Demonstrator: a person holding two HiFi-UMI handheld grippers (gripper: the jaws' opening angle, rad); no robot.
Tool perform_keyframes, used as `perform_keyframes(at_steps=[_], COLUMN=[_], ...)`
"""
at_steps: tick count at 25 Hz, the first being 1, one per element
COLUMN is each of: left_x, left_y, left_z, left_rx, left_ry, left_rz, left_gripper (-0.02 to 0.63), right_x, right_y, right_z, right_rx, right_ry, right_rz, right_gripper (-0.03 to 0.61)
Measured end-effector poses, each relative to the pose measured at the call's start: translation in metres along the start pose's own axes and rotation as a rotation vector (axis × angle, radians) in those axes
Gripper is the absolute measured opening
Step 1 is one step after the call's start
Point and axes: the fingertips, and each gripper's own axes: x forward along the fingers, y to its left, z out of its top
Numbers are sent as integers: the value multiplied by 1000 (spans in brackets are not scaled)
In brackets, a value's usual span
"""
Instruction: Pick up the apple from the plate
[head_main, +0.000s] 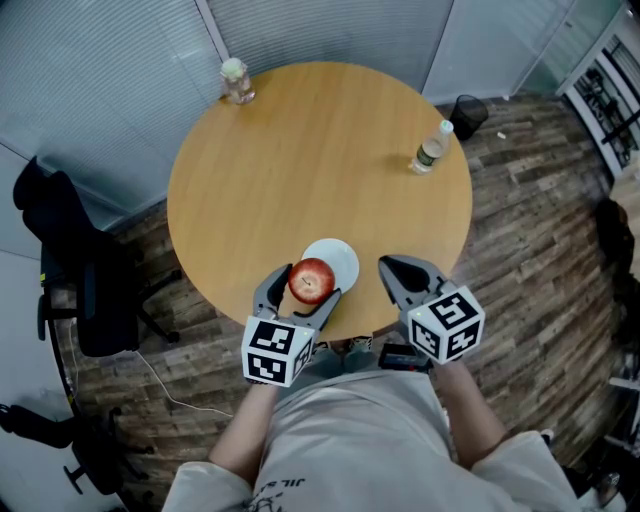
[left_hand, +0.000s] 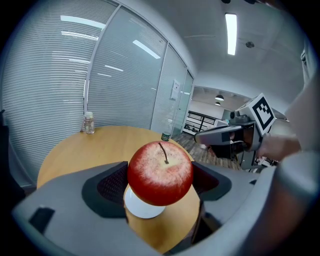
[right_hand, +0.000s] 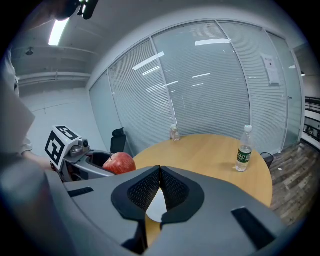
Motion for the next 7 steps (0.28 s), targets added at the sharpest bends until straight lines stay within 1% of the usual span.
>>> perform_keyframes(at_steps=[7], left_x=[-4], left_y=[-5], left_z=[-4], left_rx=[1], left_ry=[1], left_rz=[0], left_gripper=[397], right_x=[-5], right_y=[2], right_z=[-3], right_rx=[-6], right_ry=[-2], right_rz=[2], right_gripper=[31])
